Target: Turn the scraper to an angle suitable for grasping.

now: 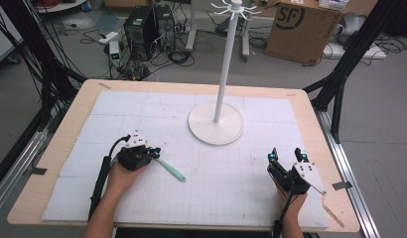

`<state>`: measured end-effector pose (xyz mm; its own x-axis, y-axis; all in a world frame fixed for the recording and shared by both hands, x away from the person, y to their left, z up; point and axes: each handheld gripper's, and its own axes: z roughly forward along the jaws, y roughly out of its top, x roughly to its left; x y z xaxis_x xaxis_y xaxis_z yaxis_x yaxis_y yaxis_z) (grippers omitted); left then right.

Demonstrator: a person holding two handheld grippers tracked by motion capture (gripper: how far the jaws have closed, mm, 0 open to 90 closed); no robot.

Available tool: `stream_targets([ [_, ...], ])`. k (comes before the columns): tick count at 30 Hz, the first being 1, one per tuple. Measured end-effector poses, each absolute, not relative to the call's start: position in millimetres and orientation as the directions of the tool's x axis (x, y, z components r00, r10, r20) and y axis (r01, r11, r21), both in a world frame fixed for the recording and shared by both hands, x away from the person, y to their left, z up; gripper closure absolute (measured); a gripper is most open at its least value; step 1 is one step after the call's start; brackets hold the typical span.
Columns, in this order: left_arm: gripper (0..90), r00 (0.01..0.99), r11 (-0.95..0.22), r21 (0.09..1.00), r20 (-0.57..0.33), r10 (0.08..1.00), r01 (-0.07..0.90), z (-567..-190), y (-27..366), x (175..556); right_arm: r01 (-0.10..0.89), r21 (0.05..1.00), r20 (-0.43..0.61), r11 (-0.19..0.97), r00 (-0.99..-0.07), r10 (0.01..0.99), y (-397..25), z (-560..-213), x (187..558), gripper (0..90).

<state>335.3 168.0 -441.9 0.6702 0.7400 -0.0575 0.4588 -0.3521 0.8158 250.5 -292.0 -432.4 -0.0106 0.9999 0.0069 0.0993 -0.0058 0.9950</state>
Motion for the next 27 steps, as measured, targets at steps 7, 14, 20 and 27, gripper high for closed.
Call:
stream_targets([
  [7,89.8,0.669,-0.419,0.766,-0.020,0.743,0.488,-439.5,156.2,341.4,0.101,0.995,0.004,-0.003,-0.014,1.000,-291.4,-432.5,250.7,24.5],
  [14,89.8,0.659,-0.433,0.734,-0.026,0.752,0.523,-440.8,153.0,342.9,0.100,0.995,0.000,0.001,-0.017,1.000,-291.2,-432.4,251.2,24.5],
  [20,89.8,0.671,-0.464,0.717,-0.007,0.741,0.520,-438.0,150.3,336.7,0.100,0.995,0.001,0.001,-0.018,1.000,-291.1,-432.4,251.3,24.5],
  [27,89.8,0.681,-0.469,0.719,-0.007,0.732,0.513,-438.3,152.6,325.1,0.103,0.995,-0.001,0.003,-0.019,1.000,-291.1,-432.5,251.2,24.5],
])
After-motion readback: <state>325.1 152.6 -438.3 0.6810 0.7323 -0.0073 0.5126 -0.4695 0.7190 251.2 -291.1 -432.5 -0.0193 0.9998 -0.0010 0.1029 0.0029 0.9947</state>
